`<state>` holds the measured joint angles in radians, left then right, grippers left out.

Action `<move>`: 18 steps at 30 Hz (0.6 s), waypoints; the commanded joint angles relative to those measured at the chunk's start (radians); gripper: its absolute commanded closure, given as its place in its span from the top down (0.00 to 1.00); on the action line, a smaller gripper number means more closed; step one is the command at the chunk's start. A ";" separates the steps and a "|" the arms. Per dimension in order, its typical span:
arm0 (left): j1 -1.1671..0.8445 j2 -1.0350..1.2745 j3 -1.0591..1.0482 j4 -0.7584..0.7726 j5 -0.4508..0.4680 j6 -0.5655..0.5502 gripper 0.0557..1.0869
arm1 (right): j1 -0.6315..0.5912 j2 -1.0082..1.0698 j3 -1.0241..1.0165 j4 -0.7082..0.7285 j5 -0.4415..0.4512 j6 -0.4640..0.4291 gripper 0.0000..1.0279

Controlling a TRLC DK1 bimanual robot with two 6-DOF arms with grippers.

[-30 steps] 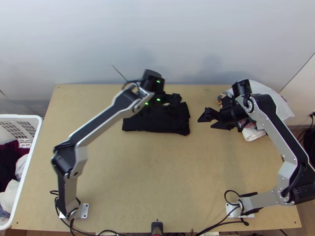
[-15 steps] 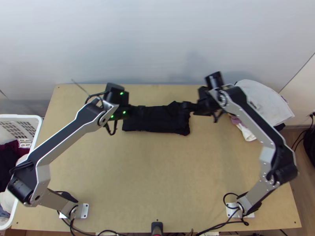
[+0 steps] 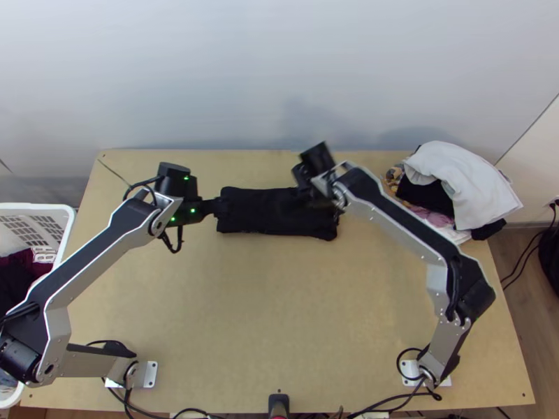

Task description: Fold the t-shirt

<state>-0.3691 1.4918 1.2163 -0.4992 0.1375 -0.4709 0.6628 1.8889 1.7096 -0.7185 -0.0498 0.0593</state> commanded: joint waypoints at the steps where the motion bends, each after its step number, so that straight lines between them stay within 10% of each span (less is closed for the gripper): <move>1: 0.068 -0.031 -0.044 0.002 -0.009 -0.005 0.95 | 0.116 -0.025 -0.154 0.175 0.165 -0.277 0.96; 10: 0.142 -0.071 -0.113 0.016 -0.007 -0.002 0.95 | 0.182 -0.100 -0.492 0.536 0.251 -0.687 0.96; 18: 0.150 -0.096 -0.184 0.050 -0.006 -0.015 0.95 | 0.192 -0.068 -0.536 0.634 0.258 -0.820 0.97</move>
<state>-0.2356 1.4174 1.0866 -0.4751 0.1299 -0.4789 0.8383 1.8038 1.2434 -0.1795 0.1932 -0.6407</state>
